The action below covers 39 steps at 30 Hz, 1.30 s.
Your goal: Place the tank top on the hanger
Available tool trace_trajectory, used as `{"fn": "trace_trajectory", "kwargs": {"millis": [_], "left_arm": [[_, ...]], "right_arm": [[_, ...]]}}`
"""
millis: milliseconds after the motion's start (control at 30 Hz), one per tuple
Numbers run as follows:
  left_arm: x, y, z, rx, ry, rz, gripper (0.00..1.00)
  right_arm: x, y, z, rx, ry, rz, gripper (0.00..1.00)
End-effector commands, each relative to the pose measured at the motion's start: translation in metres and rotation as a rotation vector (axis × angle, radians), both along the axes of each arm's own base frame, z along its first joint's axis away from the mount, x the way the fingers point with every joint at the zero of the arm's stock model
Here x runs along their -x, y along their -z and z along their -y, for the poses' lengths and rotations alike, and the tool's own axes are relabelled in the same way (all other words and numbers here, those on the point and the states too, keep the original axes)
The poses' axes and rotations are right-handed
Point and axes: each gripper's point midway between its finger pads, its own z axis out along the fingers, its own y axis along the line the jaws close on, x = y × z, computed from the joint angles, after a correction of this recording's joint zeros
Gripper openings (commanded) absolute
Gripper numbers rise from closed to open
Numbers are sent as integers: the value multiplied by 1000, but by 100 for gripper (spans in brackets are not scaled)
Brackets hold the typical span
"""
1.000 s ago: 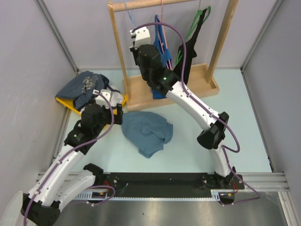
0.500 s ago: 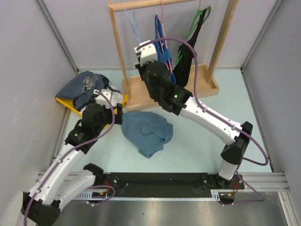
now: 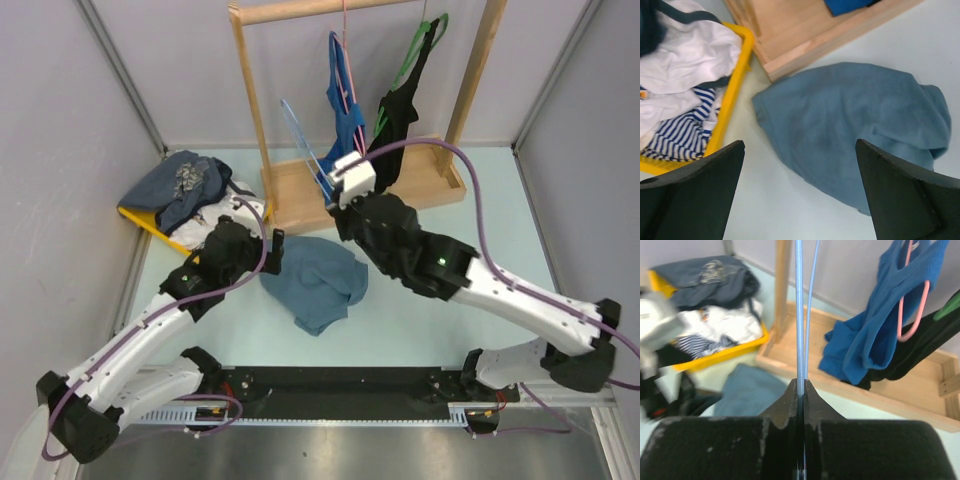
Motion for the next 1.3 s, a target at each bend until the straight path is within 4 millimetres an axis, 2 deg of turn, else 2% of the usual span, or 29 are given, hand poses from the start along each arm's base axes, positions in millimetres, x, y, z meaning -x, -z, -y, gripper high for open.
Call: {"fn": "trace_trajectory", "kwargs": {"millis": [0, 33, 67, 233, 267, 300, 367, 467, 500, 567, 733, 800, 867, 900, 933, 1000, 1067, 1100, 1133, 1167, 1200, 1267], "left_arm": [[12, 18, 19, 81, -10, -78, 98], [15, 24, 24, 104, -2, -95, 98], [20, 36, 33, 132, 26, -111, 98], [32, 85, 48, 180, 15, -222, 98], [33, 90, 49, 195, 8, -234, 98], [31, 93, 54, 217, 14, -233, 98], [34, 106, 54, 229, -1, -258, 98], [36, 123, 50, 219, -44, -302, 96], [39, 133, 49, 217, -53, -318, 93], [41, 139, 52, 245, -55, -332, 89], [46, 155, 60, 304, -50, -369, 69], [47, 153, 61, 314, -51, -370, 36], [42, 138, 63, 340, -48, -332, 0], [36, 120, 65, 361, -44, -294, 0], [35, 112, 61, 342, -48, -276, 0], [24, 58, 65, 395, -28, -172, 0], [25, 22, 61, 407, -5, -111, 0], [22, -11, 65, 443, 19, -60, 0], [22, -26, 66, 439, 43, -35, 0], [23, -31, 68, 420, 60, -52, 0], [20, -61, 75, 443, 90, -18, 0], [21, -78, 87, 426, 160, -15, 0]], "right_arm": [[45, -15, 21, -105, -110, -47, 0], [51, 1, 26, -82, -128, -75, 0], [61, -4, 34, -125, -147, -86, 0], [85, 25, 54, -118, -204, -162, 0], [88, 32, 59, -113, -204, -173, 0], [90, 35, 61, -116, -206, -183, 0], [92, 49, 64, -98, -200, -206, 0], [95, 58, 67, -96, -198, -227, 0], [95, 57, 68, -108, -195, -227, 0], [95, 60, 68, -112, -194, -228, 0], [96, 51, 70, -148, -198, -211, 0], [96, 49, 72, -154, -193, -206, 0], [96, 47, 75, -161, -189, -199, 0], [96, 48, 77, -157, -183, -199, 0], [96, 48, 80, -158, -179, -195, 0], [95, 49, 84, -150, -163, -194, 0], [96, 49, 89, -146, -154, -192, 0], [95, 48, 91, -146, -148, -188, 0], [95, 47, 94, -149, -139, -185, 0], [95, 45, 97, -152, -133, -179, 0], [93, 45, 100, -153, -119, -176, 0], [93, 43, 107, -159, -103, -169, 0]]}}
